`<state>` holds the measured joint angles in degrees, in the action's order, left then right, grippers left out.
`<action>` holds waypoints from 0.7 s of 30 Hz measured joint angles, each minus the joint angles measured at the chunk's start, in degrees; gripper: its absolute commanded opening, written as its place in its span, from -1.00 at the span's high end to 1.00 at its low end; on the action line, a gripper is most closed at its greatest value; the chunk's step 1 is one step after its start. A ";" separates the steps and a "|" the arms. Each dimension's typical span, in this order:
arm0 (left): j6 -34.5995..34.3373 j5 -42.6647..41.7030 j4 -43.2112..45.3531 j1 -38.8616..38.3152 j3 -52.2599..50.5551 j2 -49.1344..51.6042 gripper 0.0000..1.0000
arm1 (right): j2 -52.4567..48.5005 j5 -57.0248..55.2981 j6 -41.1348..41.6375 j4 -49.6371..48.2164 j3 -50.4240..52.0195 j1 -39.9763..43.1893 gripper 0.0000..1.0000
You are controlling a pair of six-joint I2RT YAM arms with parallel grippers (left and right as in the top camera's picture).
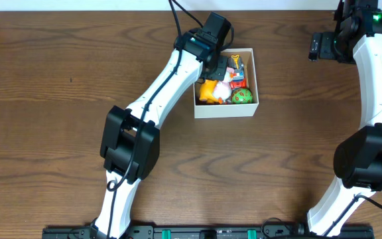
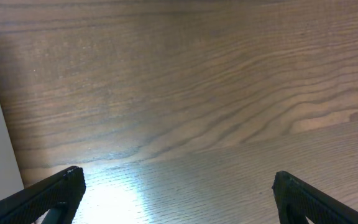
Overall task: Pack container
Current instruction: 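Press the white duck down between the yellow duck and truck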
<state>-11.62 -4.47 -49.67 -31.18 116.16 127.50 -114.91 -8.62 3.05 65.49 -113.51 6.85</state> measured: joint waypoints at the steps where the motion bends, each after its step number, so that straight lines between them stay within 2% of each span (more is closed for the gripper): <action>1: 0.00 0.00 0.22 -0.26 -0.02 0.00 0.89 | 0.00 0.00 0.00 0.00 -0.02 0.00 -0.98; 10: 0.00 0.00 3.82 -1.33 -0.74 0.00 0.88 | 0.00 0.00 0.00 0.00 -0.02 0.00 -0.98; 21: -0.15 -0.04 3.23 -1.22 -0.76 0.00 0.88 | 0.00 0.00 0.00 0.00 0.00 0.00 -0.99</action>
<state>-11.77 -4.51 -46.44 -32.40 115.39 127.50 -114.91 -8.62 3.05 65.49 -113.51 6.85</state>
